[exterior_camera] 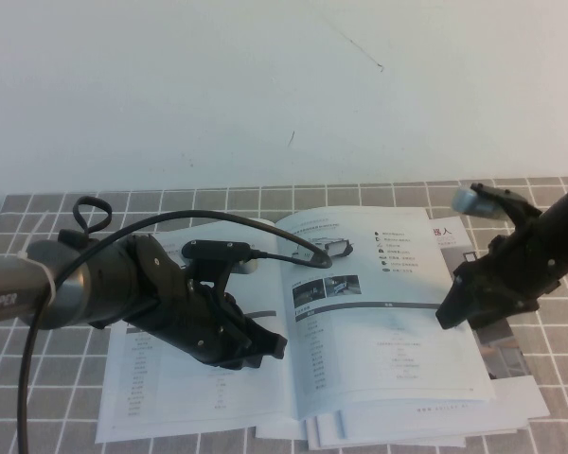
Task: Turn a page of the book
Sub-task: Open the closed book
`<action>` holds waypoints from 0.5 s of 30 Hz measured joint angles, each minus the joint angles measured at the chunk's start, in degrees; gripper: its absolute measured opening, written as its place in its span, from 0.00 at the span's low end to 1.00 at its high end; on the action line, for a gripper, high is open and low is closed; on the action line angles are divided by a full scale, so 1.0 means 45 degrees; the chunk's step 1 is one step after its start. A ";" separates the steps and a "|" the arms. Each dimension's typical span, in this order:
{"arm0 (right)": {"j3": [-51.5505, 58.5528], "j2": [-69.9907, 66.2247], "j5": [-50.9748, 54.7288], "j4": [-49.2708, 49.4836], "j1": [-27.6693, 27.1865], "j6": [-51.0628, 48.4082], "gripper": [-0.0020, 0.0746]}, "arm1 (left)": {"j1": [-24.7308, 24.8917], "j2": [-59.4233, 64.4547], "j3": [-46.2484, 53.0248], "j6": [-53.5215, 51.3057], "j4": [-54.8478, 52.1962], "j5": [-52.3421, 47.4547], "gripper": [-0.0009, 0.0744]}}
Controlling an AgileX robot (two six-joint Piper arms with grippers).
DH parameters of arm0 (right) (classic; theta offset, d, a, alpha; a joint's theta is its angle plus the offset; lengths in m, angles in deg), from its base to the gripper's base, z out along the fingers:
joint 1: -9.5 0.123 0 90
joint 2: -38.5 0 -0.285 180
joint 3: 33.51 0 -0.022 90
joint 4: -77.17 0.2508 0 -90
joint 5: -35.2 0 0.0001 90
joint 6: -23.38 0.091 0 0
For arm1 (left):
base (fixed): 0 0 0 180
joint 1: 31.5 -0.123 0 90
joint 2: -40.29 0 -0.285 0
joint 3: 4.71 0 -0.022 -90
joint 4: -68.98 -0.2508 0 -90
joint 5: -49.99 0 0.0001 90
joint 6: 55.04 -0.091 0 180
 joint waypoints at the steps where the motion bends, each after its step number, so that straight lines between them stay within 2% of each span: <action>1: 0.0000 -0.0144 0.0000 0.0000 0.0000 0.0033 0.57 | 0.0000 0.0000 0.0000 0.0030 0.0000 0.0000 0.01; 15: 0.0000 -0.0545 -0.0047 0.0791 0.0000 -0.0101 0.56 | 0.0000 0.0000 0.0000 0.0265 0.0000 -0.0050 0.01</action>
